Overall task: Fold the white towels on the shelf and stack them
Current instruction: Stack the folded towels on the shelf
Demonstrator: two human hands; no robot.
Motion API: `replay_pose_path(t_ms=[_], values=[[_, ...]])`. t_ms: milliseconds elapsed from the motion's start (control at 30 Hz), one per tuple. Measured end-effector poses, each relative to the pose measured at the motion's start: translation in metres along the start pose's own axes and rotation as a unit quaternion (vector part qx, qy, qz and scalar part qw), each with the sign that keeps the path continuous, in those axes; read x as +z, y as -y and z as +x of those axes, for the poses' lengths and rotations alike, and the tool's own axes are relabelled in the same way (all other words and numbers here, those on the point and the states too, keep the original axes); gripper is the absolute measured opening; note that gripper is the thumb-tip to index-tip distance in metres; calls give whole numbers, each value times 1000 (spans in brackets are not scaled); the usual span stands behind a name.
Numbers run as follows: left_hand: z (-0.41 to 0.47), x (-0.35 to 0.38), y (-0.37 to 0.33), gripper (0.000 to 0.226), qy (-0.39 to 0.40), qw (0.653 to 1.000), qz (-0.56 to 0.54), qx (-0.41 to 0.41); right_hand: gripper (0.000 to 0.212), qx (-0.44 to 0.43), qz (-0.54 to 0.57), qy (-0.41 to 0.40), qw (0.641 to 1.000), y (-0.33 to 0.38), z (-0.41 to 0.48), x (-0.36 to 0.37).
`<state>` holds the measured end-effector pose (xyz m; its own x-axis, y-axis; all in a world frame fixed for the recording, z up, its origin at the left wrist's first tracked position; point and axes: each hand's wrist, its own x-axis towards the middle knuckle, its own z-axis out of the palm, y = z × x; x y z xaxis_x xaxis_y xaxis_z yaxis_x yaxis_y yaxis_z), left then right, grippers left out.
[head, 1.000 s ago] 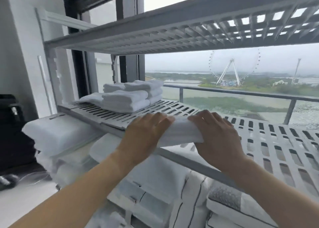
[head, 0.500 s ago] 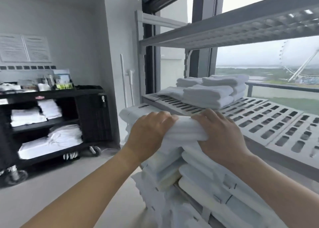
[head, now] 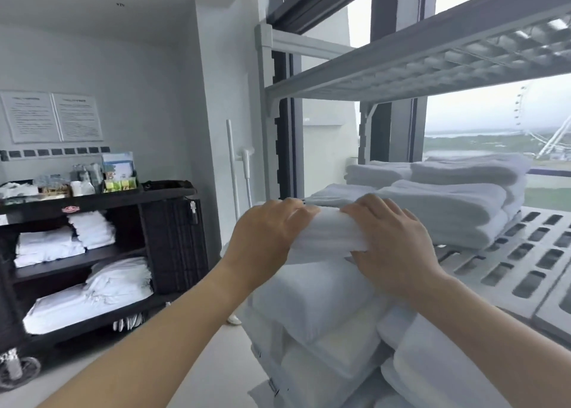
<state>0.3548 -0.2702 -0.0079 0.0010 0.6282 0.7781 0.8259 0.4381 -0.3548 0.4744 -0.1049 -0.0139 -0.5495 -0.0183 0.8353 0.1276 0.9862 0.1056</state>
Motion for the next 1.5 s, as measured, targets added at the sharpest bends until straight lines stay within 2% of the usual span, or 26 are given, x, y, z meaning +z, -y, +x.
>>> replay_pose_path(t_ms=[133,467,567,667,833,967,1067,1200,1300,1400,1500], values=[[35,55,37,64,-17,1000,-4,8,59,1,-15,-19,1000,-32,42,47],[113,176,121,50,-73,995,-41,47,47,48,-42,9,998,-93,129,134],[137,216,144,57,-87,992,-62,67,44,86,-62,-9,994,-109,151,159],[166,254,164,63,-96,987,-100,84,44,113,-95,-22,989,-123,172,183],[203,320,190,54,-135,975,-132,118,47,141,-150,-28,978,-148,200,225],[220,377,195,41,-198,955,-182,123,53,107,-244,-44,963,-164,207,256],[207,415,186,31,-183,947,-220,143,53,108,-290,21,951,-169,187,282],[171,442,172,63,-101,944,-243,200,57,132,-296,132,937,-162,149,303],[171,438,176,60,-81,939,-271,195,63,179,-311,168,918,-160,153,300],[180,432,183,62,-68,943,-268,186,63,177,-330,233,898,-161,164,297],[194,430,187,60,-74,948,-248,187,52,181,-317,218,905,-165,177,292]])
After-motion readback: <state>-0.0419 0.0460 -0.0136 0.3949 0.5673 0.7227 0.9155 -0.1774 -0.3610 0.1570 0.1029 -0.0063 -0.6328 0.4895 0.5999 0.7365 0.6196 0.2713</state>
